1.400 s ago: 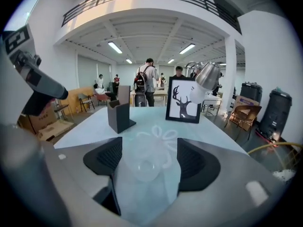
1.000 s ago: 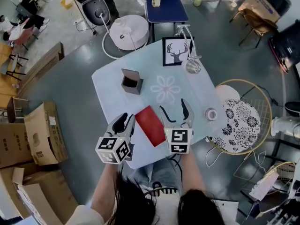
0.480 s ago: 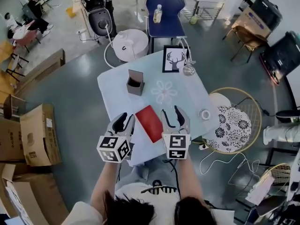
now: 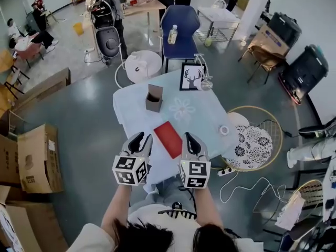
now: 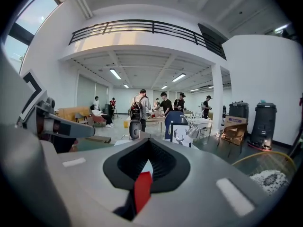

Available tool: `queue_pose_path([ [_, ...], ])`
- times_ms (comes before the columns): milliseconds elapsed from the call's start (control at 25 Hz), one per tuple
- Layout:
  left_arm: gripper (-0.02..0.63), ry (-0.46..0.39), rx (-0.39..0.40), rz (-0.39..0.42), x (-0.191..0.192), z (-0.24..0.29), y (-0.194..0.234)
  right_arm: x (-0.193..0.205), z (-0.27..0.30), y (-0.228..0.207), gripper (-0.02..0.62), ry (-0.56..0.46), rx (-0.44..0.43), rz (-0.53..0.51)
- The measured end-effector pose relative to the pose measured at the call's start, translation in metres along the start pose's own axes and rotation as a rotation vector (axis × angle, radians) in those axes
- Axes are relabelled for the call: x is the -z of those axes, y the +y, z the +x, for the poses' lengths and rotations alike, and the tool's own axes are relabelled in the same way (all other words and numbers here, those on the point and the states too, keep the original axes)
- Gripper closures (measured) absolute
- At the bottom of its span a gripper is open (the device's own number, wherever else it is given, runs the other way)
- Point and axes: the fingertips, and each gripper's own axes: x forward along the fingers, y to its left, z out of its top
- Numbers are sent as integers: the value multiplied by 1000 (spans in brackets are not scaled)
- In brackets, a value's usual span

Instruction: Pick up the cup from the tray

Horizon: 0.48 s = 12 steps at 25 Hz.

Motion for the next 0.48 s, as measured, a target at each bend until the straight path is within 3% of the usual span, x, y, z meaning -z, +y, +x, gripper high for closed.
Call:
queue_pose_path([
  [480, 382, -9, 43, 3, 6, -38, -10, -1, -39, 31, 571, 9, 22, -41],
])
